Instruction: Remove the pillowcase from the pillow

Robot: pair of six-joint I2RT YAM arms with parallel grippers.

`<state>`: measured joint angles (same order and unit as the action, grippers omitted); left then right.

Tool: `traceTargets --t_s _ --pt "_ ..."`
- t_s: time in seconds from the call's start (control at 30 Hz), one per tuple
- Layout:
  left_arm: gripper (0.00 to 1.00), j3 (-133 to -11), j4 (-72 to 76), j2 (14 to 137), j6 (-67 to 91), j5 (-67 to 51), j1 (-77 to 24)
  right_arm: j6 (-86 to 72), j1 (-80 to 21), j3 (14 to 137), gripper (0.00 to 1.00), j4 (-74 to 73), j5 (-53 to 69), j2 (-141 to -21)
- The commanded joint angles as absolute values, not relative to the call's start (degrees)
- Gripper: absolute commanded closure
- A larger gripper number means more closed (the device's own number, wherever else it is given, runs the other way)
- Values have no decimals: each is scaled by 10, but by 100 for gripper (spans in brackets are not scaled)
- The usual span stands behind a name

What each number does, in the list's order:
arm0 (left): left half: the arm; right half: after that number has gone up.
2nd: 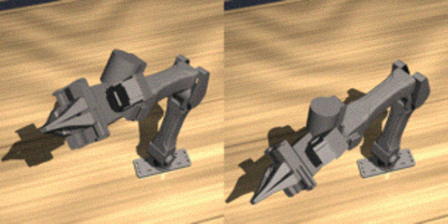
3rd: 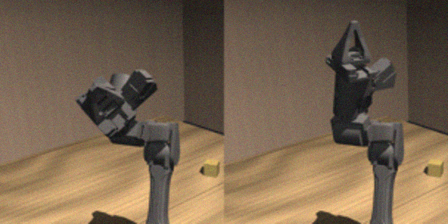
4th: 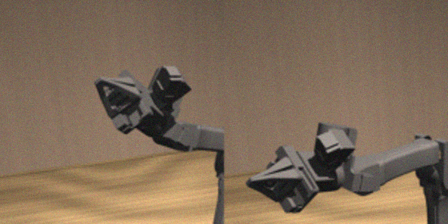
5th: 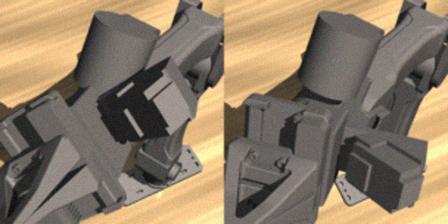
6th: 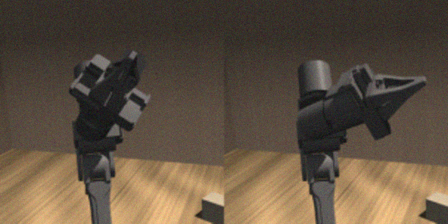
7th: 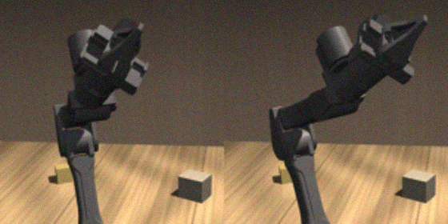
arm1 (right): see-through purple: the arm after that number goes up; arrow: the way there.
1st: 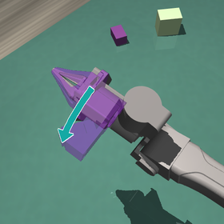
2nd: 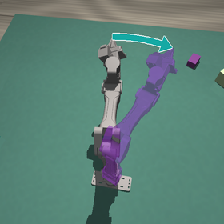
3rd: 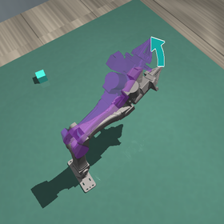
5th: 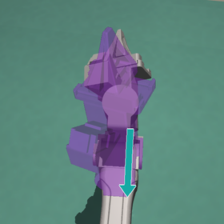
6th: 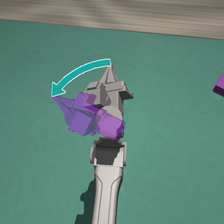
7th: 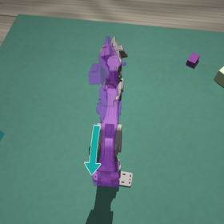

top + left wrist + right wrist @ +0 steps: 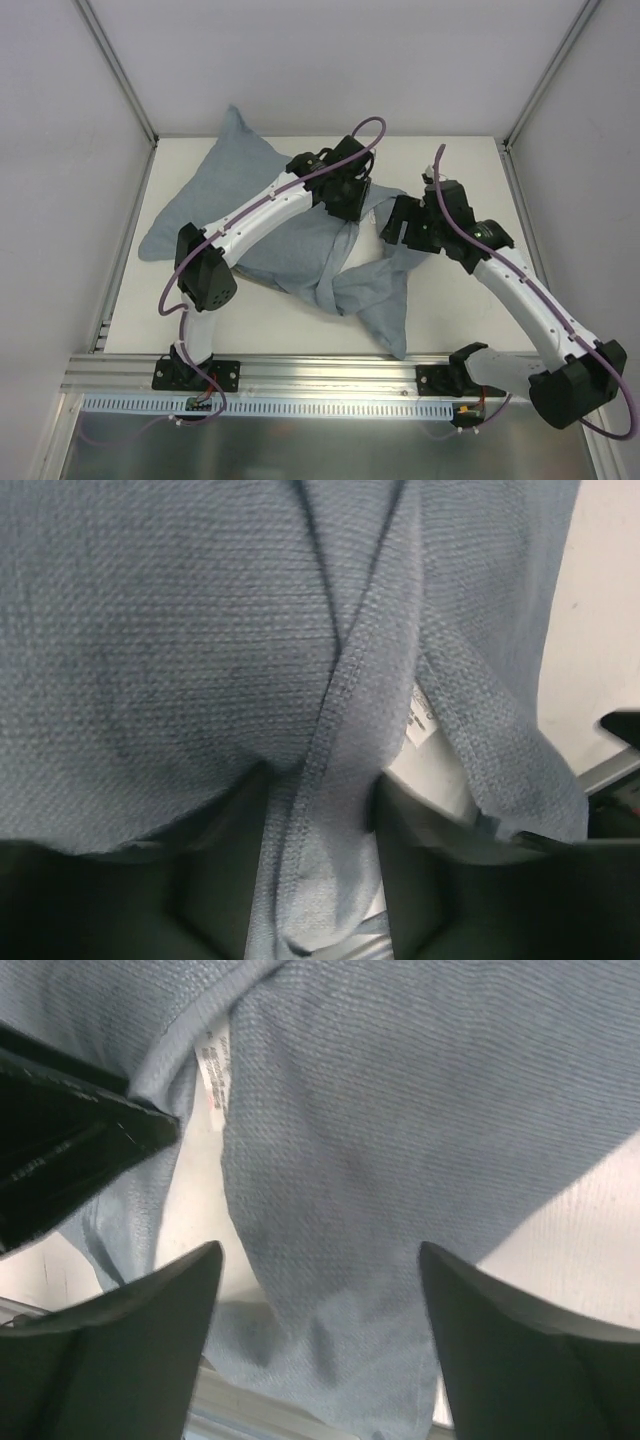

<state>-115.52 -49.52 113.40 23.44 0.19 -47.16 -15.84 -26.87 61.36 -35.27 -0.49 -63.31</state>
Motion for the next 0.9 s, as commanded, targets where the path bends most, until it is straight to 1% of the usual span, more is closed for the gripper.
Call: traceTargets --t_s 0.0,0.07,0.1,0.13,0.17,0.2,0.27,0.3,0.37,0.47,0.53,0.6,0.67,0.7,0.83,0.87 --pt "77 -1179 -509 1146 232 23 -462 -163 -267 635 22 -306 25 -675" --pt "98 -1174 -511 1143 248 11 -454 -164 -265 637 32 -296 32 -705" --pt "100 -1172 -510 1132 254 4 -446 -163 -258 642 57 -295 32 -714" --pt "100 -1165 -511 1123 262 1 -442 -162 -253 646 70 -297 27 -719" --pt "100 -1162 -511 1117 262 1 -439 -161 -245 652 91 -297 26 -721" --pt "100 -1158 -510 1100 262 1 -432 -159 -224 654 98 -297 25 -715" --pt "100 -1134 -510 1075 268 11 -423 -155 -194 653 99 -299 25 -699" --pt "100 -1123 -511 1044 270 11 -404 -153 -159 644 99 -299 27 -675" --pt "100 -1081 -510 1007 285 7 -378 -141 -125 631 99 -300 28 -653" --pt "100 -1001 -501 886 308 -13 -307 -133 -58 581 99 -301 25 -612" --pt "100 -945 -485 847 316 -22 -251 -138 -50 543 100 -296 36 -604" --pt "100 -921 -464 822 315 -39 -228 -155 -50 522 99 -279 67 -611" --pt "100 -919 -465 828 309 -49 -222 -172 -52 497 99 -250 97 -618" --pt "100 -920 -465 838 310 -77 -223 -182 -57 492 99 -244 102 -620" --pt "100 -940 -465 865 310 -103 -230 -182 -68 500 99 -246 105 -622" --pt "93 -947 -465 871 308 -105 -232 -181 -69 504 99 -248 105 -617"
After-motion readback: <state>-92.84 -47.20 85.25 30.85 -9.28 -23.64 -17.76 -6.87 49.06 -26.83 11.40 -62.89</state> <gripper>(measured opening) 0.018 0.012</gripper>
